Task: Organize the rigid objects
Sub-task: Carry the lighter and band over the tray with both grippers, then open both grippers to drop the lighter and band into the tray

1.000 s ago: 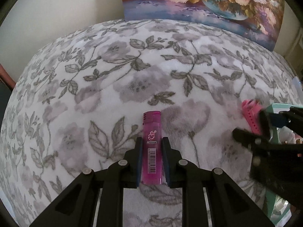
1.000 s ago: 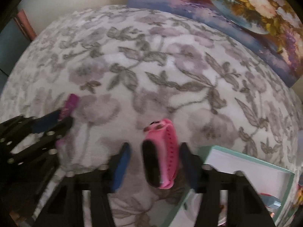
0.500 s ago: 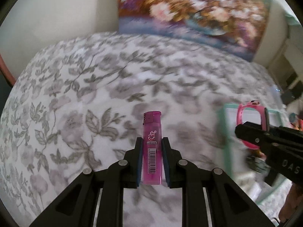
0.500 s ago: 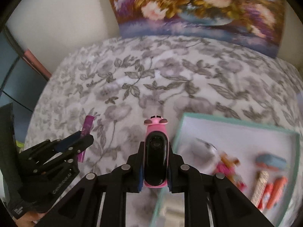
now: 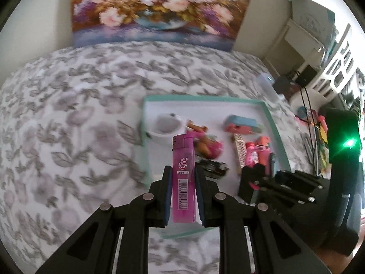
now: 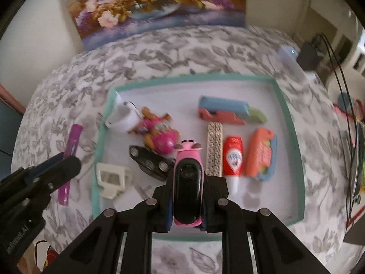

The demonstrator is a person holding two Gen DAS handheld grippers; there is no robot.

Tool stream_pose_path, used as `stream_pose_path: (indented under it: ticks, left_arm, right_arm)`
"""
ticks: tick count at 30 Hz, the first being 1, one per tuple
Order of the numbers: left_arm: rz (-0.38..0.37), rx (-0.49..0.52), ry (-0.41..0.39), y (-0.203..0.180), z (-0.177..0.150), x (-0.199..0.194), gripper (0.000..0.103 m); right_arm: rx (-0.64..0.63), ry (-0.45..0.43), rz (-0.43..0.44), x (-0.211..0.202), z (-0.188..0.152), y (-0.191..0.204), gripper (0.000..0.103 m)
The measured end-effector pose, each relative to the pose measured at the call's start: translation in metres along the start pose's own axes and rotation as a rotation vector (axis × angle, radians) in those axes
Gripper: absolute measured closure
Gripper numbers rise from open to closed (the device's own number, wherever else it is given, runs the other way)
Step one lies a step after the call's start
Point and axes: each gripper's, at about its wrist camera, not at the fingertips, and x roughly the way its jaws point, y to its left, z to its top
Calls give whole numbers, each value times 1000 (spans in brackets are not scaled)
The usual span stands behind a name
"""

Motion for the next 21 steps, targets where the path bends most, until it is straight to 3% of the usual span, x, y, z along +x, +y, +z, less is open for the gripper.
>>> stream_pose_path:
  ticks: [5,10,16,18,20,21]
  left_arm:
    - [-26,-3,46,-14,-7,16,83]
    - [-23,-26,37,-9,-12,13,81]
    - [41,-46,2,0,-20,4,59]
    - [71,-56,-14,5,-21,0,45]
    - [130,-68,-36,10,-23,-5,32]
    - [148,-71,-44,13,-24,-8,29]
  right_arm:
    - [13,-22,3,-7,-5,-8,81]
    - [12,-36,1,-11,-11,-8,80]
    - [10,-60,-4,-18,-16,-6,75]
    - [15,-66,-2,-19,-18,-6,73]
    - [23,-75,-2,-21,-20,-7,64]
    - [26,-78,-3,-22,-21,-7,55]
